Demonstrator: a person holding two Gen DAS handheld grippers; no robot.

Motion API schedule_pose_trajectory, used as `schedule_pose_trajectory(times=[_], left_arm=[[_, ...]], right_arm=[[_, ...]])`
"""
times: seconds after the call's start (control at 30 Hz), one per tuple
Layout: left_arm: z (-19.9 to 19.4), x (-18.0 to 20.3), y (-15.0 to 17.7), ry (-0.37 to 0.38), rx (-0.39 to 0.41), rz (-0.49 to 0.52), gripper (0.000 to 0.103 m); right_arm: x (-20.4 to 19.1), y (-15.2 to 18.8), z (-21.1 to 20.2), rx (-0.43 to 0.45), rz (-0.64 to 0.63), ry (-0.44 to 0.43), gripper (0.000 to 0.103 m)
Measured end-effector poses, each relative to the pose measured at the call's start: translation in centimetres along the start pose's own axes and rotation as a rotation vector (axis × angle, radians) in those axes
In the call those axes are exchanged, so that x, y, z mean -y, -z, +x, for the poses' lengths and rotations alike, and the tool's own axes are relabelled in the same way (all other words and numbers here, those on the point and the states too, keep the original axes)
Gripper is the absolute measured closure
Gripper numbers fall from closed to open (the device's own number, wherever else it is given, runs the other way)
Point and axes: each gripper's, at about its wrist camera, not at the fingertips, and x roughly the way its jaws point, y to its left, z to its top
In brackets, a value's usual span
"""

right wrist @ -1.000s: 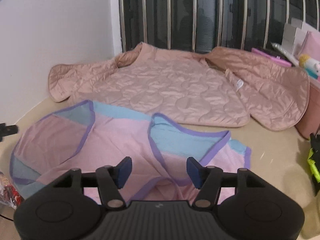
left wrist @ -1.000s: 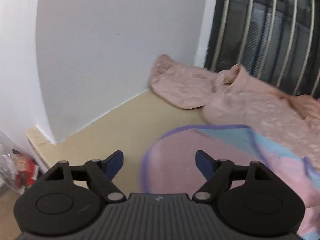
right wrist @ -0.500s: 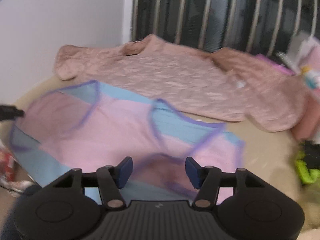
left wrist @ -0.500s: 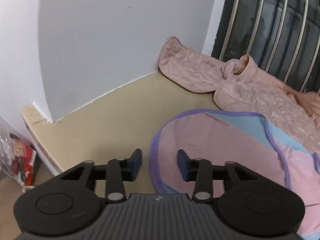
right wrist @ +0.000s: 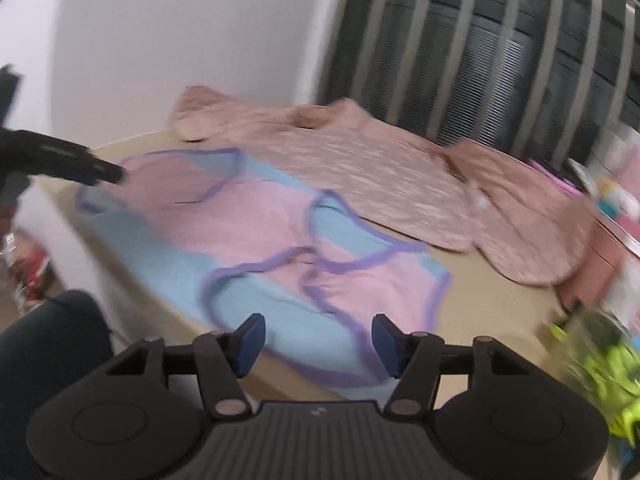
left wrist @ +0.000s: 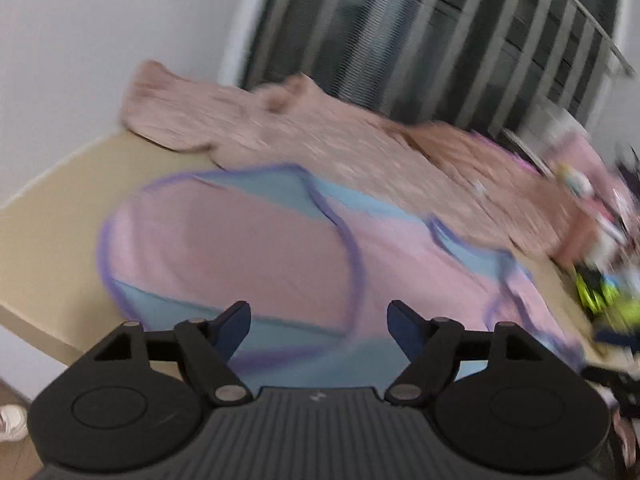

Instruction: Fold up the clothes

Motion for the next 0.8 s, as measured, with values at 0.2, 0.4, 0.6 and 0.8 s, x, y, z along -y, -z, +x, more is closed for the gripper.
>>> schedule_pose_trajectory(times=[0.2,0.4,0.6,0.8], left_arm=[[-0.3,0.4,0.7,0.066,-0.043,0.096,0.027],[0.7,-0.6,1.5,-0.034,-0.065,0.144,0.061],[0.9,-1.5,1.4,-0.045,-0.056,0.163,0.102],[0.4,-1.7,0.9,-0.092,-0.047,0.186,0.083]], right_arm=[[-2.6,-0.9,3.0,0.036,0.061,-0.173,0.049],[-3.4,-0.9,5.8,-0.008,0.124,-0.222,0.080],[-2.7,0.3,5.4,0.004,0.197,-0.189,0.098],[-1.9,0.6,4.6,0.015,0.254,-0.127,0.091]])
